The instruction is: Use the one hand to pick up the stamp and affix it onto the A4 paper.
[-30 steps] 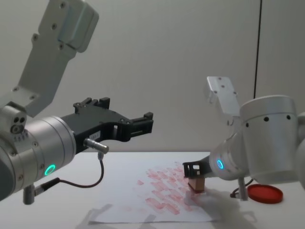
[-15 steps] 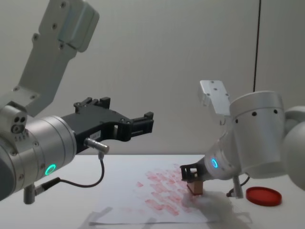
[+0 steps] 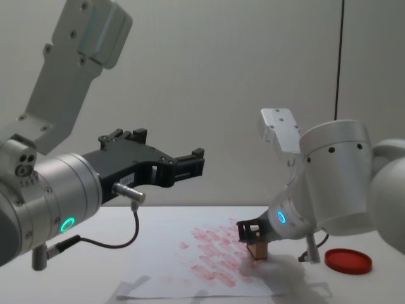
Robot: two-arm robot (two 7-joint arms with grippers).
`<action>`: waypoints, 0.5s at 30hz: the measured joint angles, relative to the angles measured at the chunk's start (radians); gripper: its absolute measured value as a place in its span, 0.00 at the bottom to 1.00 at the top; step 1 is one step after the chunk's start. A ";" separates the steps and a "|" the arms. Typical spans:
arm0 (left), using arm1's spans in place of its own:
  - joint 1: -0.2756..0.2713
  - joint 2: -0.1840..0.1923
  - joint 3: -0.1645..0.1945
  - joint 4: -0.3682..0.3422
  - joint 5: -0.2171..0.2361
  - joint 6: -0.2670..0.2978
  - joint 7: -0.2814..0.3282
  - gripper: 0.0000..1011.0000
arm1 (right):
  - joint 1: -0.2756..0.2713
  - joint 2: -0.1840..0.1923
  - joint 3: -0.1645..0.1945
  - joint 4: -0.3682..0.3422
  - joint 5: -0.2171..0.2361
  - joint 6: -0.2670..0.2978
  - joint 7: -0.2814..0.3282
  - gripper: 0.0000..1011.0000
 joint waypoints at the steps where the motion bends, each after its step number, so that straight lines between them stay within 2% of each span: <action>1: 0.000 0.000 0.000 0.000 0.000 0.000 0.000 0.98 | 0.000 0.000 0.000 0.000 0.000 0.000 0.000 0.22; 8: 0.000 0.000 0.000 0.000 0.000 0.000 0.000 0.98 | -0.018 0.002 -0.002 -0.037 -0.011 -0.007 0.001 0.22; 15: 0.000 0.000 0.000 0.000 0.000 0.000 0.000 0.98 | -0.050 0.010 -0.006 -0.103 -0.024 -0.028 0.003 0.22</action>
